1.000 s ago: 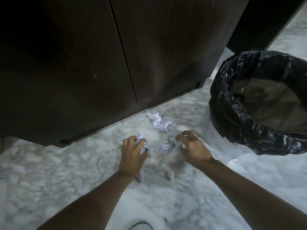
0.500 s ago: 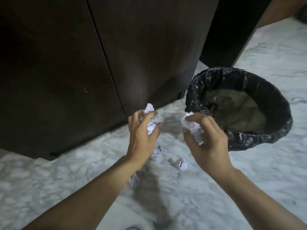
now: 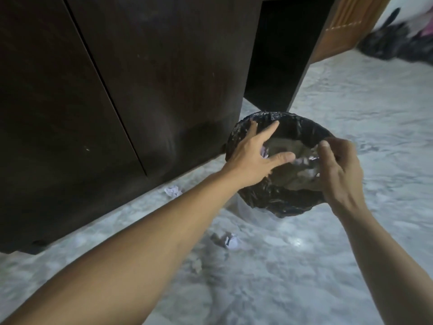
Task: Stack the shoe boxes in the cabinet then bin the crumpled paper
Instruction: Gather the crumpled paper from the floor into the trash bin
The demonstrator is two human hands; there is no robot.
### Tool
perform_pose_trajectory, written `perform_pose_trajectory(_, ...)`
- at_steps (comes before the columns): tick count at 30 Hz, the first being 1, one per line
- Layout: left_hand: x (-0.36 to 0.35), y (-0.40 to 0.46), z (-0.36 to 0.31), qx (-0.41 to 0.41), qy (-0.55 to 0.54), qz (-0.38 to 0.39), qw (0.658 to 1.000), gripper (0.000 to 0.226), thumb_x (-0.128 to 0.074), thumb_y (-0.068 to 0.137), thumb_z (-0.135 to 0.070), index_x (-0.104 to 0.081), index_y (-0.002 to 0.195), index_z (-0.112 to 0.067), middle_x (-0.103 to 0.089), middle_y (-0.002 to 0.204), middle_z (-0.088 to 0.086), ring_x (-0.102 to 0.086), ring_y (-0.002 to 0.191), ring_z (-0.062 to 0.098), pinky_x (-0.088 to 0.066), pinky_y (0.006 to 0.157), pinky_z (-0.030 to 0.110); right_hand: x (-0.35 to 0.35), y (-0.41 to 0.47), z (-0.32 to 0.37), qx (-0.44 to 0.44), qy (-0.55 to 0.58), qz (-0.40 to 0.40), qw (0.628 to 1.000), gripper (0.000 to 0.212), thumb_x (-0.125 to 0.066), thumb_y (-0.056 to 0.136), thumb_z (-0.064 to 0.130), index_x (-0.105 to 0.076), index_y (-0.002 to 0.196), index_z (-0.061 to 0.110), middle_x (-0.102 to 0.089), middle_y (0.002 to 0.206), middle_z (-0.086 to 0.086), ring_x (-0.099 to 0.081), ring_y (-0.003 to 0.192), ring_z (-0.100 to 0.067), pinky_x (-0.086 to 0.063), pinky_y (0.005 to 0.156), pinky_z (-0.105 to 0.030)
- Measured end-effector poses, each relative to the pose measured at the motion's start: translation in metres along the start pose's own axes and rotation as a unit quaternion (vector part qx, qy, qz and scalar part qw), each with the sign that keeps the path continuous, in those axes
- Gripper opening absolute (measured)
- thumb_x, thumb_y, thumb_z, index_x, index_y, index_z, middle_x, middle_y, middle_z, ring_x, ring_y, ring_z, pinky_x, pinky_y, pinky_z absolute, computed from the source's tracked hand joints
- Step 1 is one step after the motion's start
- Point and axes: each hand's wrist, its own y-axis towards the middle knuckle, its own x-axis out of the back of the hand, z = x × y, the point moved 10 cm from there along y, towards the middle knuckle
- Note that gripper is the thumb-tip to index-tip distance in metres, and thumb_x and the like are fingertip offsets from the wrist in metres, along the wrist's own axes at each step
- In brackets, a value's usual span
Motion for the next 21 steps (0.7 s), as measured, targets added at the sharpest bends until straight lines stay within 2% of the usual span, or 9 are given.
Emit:
perform_pose_trajectory(1,0.001,-0.002,0.002,0.001,-0.001,-0.006,1.0,0.078,-0.065,0.082,-0.055,-0.031,0.149,-0.038,-0.01,0.162,0.008,-0.024,0.146,0.025,-0.026,0.116,0.042,0.001,-0.001,-0.002,-0.001,-0.002,0.004,1.0,0.032,-0.048,0.1,0.034,-0.056,0.122,0.012,-0.06,0.115,-0.002,-0.06,0.094,-0.012,-0.044,0.071,-0.009)
perform_pose_trajectory(3,0.009,-0.007,0.002,-0.011,-0.012,-0.048,0.999,0.073,-0.064,0.084,-0.052,-0.036,0.148,-0.032,-0.017,0.161,0.004,-0.02,0.147,0.018,-0.022,0.116,0.034,0.0,-0.003,-0.004,-0.006,-0.009,0.009,1.0,0.031,-0.048,0.1,0.032,-0.058,0.122,0.012,-0.061,0.114,0.001,-0.057,0.092,-0.008,-0.037,0.065,-0.002)
perform_pose_trajectory(6,0.033,-0.027,0.011,-0.031,-0.043,-0.147,0.988,0.063,-0.063,0.087,-0.047,-0.048,0.142,-0.021,-0.034,0.155,0.0,-0.029,0.143,0.011,-0.026,0.114,0.025,0.0,-0.008,0.0,0.005,0.013,-0.009,1.0,0.026,-0.05,0.1,0.029,-0.061,0.117,0.013,-0.064,0.109,0.002,-0.06,0.091,-0.006,-0.04,0.067,-0.002)
perform_pose_trajectory(10,0.052,-0.075,0.072,0.027,-0.063,-0.234,0.97,0.059,-0.059,0.088,-0.051,-0.051,0.137,-0.018,-0.045,0.145,-0.003,-0.042,0.134,0.01,-0.043,0.107,0.038,-0.008,-0.046,0.034,0.129,0.034,-0.039,0.99,0.019,-0.054,0.098,0.02,-0.062,0.11,0.007,-0.065,0.1,-0.004,-0.063,0.09,-0.01,-0.049,0.076,-0.017)
perform_pose_trajectory(13,0.049,-0.125,0.14,0.117,-0.02,-0.251,0.961,0.071,-0.055,0.084,-0.056,-0.045,0.141,-0.015,-0.043,0.147,0.001,-0.039,0.136,0.015,-0.035,0.112,0.033,-0.042,-0.095,0.058,0.231,0.06,0.041,0.97,0.016,-0.058,0.094,0.01,-0.061,0.105,-0.001,-0.062,0.096,-0.01,-0.063,0.084,-0.018,-0.049,0.069,-0.024)
perform_pose_trajectory(16,0.043,-0.177,0.198,0.175,0.065,-0.239,0.953,0.083,-0.054,0.084,-0.063,-0.041,0.143,-0.006,-0.041,0.149,0.012,-0.034,0.139,0.026,-0.031,0.114,0.041,-0.089,-0.137,0.048,0.249,0.066,0.152,0.954,0.017,-0.06,0.093,0.014,-0.062,0.104,0.001,-0.06,0.098,-0.006,-0.061,0.085,-0.015,-0.05,0.067,-0.028)
perform_pose_trajectory(18,0.035,-0.207,0.23,0.209,0.127,-0.213,0.946,0.1,-0.039,0.079,-0.079,-0.039,0.143,-0.002,-0.039,0.15,0.017,-0.034,0.14,0.031,-0.029,0.114,0.047,-0.126,-0.154,0.015,0.214,-0.003,0.232,0.949,0.03,-0.059,0.092,0.027,-0.059,0.114,0.008,-0.058,0.113,-0.002,-0.059,0.099,-0.012,-0.051,0.077,-0.03)
perform_pose_trajectory(19,0.031,-0.219,0.243,0.211,0.159,-0.2,0.943,0.106,-0.033,0.077,-0.083,-0.037,0.144,-0.001,-0.037,0.15,0.02,-0.034,0.139,0.034,-0.029,0.113,0.051,-0.146,-0.16,-0.01,0.187,-0.061,0.274,0.941,0.039,-0.059,0.091,0.034,-0.055,0.123,0.011,-0.054,0.124,-0.003,-0.055,0.111,-0.015,-0.05,0.087,-0.033)
perform_pose_trajectory(21,0.021,-0.236,0.262,0.219,0.191,-0.174,0.941,0.113,-0.028,0.074,-0.088,-0.031,0.147,-0.002,-0.029,0.154,0.021,-0.027,0.142,0.034,-0.026,0.112,0.055,-0.175,-0.17,-0.065,0.112,-0.177,0.349,0.913,0.061,-0.058,0.091,0.043,-0.04,0.14,0.014,-0.035,0.149,-0.008,-0.035,0.138,-0.024,-0.038,0.109,-0.038)
